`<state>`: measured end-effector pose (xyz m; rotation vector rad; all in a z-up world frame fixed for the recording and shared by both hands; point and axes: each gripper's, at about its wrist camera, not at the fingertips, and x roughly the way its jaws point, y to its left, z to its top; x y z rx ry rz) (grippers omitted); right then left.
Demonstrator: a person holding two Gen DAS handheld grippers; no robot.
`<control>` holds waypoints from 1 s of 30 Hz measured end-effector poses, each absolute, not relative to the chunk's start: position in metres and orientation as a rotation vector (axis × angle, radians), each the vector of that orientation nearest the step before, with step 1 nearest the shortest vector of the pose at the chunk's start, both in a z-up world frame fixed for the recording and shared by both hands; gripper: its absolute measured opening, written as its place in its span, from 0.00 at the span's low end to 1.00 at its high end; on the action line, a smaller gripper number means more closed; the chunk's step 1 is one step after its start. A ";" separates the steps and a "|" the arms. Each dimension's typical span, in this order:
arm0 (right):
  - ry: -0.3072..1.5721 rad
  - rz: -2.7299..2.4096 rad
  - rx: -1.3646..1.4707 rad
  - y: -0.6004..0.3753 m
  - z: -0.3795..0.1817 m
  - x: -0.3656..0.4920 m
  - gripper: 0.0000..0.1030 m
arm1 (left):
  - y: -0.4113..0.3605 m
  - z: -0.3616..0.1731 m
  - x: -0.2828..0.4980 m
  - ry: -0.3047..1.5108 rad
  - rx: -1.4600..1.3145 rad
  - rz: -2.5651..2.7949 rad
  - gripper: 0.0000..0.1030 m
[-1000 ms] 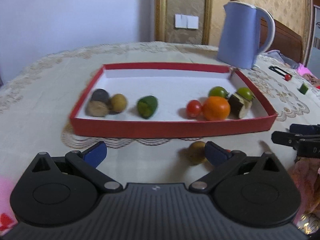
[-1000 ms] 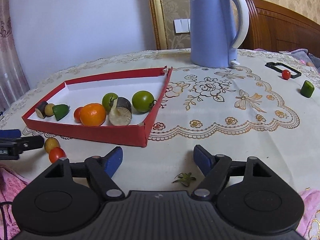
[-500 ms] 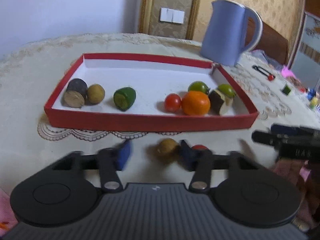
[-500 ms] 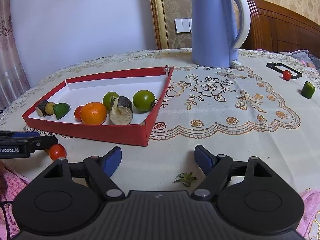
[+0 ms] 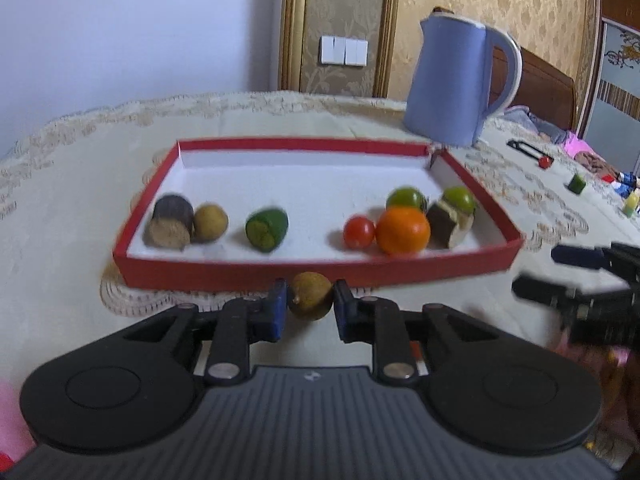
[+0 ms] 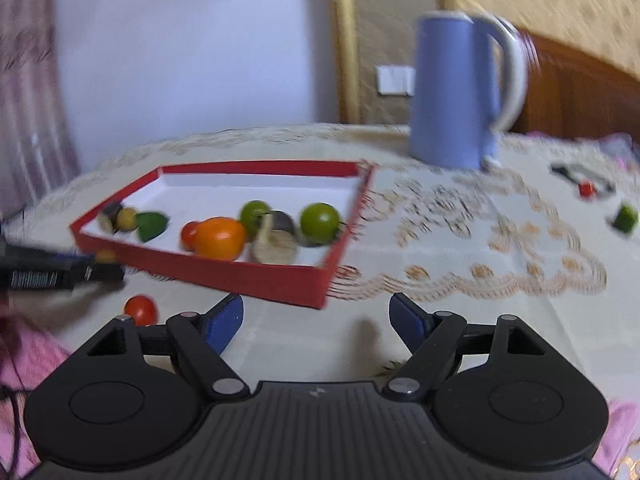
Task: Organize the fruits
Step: 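Lower the yellowish fruit into the tray and open the left gripper, then reach the right gripper to the last red cherry tomato and grasp it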
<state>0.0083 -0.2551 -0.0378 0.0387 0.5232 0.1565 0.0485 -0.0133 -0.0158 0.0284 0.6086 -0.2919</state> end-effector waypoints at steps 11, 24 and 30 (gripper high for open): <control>0.611 0.169 0.171 -0.271 -0.045 0.021 0.81 | -0.024 0.006 0.078 0.591 0.026 -0.306 0.21; 0.573 0.206 0.141 -0.265 -0.042 0.015 0.81 | -0.041 -0.023 0.118 0.652 0.088 -0.274 0.29; 0.530 0.285 -0.002 -0.225 -0.033 0.002 0.81 | -0.025 -0.013 0.085 0.567 0.105 -0.234 0.74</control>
